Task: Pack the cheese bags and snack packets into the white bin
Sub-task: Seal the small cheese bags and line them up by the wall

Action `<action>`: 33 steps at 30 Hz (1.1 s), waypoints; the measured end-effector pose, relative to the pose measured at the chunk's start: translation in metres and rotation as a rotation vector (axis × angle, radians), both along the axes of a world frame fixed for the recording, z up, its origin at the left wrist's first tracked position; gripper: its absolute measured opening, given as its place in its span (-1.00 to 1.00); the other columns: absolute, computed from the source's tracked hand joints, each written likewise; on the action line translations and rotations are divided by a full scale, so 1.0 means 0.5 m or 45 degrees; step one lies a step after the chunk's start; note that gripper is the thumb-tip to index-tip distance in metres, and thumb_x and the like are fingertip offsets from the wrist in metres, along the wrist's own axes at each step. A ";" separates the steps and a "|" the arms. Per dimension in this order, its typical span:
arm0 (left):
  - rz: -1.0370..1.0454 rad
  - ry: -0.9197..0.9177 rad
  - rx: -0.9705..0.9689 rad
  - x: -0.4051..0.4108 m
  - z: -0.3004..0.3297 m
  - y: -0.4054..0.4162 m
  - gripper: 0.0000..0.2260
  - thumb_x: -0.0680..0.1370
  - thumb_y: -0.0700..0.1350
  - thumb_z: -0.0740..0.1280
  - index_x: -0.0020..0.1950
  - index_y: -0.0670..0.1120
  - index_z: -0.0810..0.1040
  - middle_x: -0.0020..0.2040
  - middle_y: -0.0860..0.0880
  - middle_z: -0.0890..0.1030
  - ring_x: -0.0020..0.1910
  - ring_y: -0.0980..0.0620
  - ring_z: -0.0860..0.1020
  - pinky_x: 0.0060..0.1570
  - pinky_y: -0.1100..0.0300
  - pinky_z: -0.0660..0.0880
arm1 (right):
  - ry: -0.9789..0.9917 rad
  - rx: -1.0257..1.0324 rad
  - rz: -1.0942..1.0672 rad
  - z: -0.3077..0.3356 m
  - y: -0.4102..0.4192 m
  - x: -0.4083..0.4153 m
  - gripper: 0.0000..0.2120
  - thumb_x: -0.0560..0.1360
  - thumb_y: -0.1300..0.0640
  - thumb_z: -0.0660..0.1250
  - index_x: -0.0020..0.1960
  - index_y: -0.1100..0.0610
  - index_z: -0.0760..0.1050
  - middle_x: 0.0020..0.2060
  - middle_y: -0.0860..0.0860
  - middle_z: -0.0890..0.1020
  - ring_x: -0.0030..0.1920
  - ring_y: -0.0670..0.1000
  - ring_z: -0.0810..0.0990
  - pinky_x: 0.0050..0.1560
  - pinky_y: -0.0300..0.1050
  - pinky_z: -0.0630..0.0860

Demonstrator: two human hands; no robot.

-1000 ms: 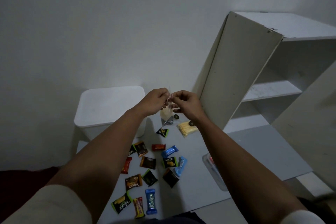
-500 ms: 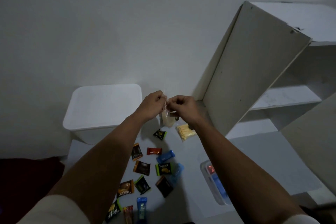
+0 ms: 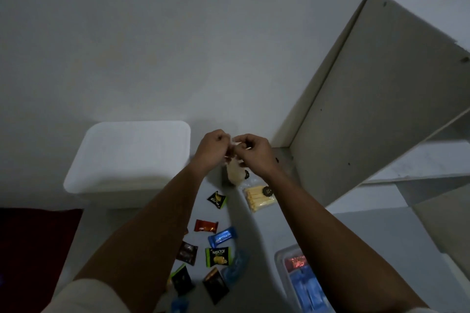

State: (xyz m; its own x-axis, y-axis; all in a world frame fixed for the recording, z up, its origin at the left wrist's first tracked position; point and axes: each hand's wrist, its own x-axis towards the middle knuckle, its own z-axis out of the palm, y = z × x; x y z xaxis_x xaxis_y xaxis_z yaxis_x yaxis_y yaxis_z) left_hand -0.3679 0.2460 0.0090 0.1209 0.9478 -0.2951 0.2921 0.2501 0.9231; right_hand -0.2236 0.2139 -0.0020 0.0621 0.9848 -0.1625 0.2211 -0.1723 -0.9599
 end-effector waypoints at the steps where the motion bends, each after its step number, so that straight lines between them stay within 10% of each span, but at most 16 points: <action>1: 0.067 -0.053 -0.045 0.003 -0.002 0.012 -0.77 0.67 -0.17 0.17 -0.04 -0.25 0.54 -0.06 -0.28 0.67 -0.02 -0.24 0.69 -0.03 -0.08 0.69 | -0.112 0.035 0.063 -0.011 0.005 0.002 -0.66 0.49 0.01 0.49 0.22 0.12 0.62 -0.04 0.04 0.68 -0.10 -0.04 0.66 -0.09 -0.06 0.63; 6: 0.273 -0.359 -0.210 0.005 -0.014 0.058 -0.70 0.71 -0.06 0.16 0.07 -0.27 0.55 -0.07 -0.23 0.68 -0.07 -0.14 0.71 0.02 0.00 0.67 | -0.326 0.154 0.074 -0.076 0.052 0.019 -0.85 0.57 0.14 0.39 0.10 0.10 0.69 -0.11 -0.08 0.71 -0.14 -0.19 0.62 -0.06 -0.12 0.54; 12: 0.549 -0.207 -0.297 0.004 -0.115 0.075 -0.75 0.65 0.08 0.20 0.08 -0.05 0.55 0.08 -0.14 0.64 0.10 -0.15 0.63 0.10 -0.15 0.63 | -0.087 0.076 -0.012 -0.101 0.157 0.008 -0.82 0.61 0.29 0.29 0.01 0.24 0.69 -0.03 0.08 0.73 0.03 0.02 0.66 0.21 0.09 0.58; 19: 0.804 -0.646 -0.745 -0.001 -0.227 0.119 -0.60 0.60 0.16 0.26 0.38 0.01 0.47 0.32 -0.13 0.50 0.26 -0.15 0.50 0.08 -0.09 0.55 | 0.099 -0.056 0.140 -0.164 0.263 -0.027 -0.84 0.61 0.41 0.24 0.08 0.46 0.57 0.04 0.35 0.65 -0.15 -0.19 0.68 -0.02 -0.35 0.57; 26: 1.060 -0.912 -0.849 -0.016 -0.307 0.156 -0.39 0.63 0.24 0.23 0.60 -0.03 0.26 0.56 -0.19 0.30 0.50 -0.23 0.34 0.33 -0.11 0.42 | 0.142 -0.196 0.143 -0.227 0.320 -0.047 -0.90 0.57 0.38 0.31 -0.03 0.25 0.58 -0.17 0.09 0.66 -0.25 -0.26 0.65 -0.27 -0.44 0.48; 33: 1.067 -0.885 -0.930 -0.016 -0.355 0.174 -0.32 0.64 0.21 0.25 0.66 -0.04 0.14 0.59 -0.26 0.24 0.51 -0.23 0.35 0.42 -0.10 0.42 | -0.093 -0.192 0.134 -0.297 0.344 -0.049 -0.84 0.55 0.30 0.32 0.05 0.18 0.64 -0.08 0.01 0.68 -0.06 -0.05 0.62 -0.07 -0.31 0.49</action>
State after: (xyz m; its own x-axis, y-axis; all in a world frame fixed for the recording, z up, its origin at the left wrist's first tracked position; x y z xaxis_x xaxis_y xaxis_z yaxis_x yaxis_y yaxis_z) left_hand -0.3761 0.3331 -0.1684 -0.0891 0.4578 -0.8846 -0.6745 0.6257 0.3918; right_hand -0.2480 0.3860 -0.1505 -0.0231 0.9512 -0.3077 0.3134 -0.2853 -0.9058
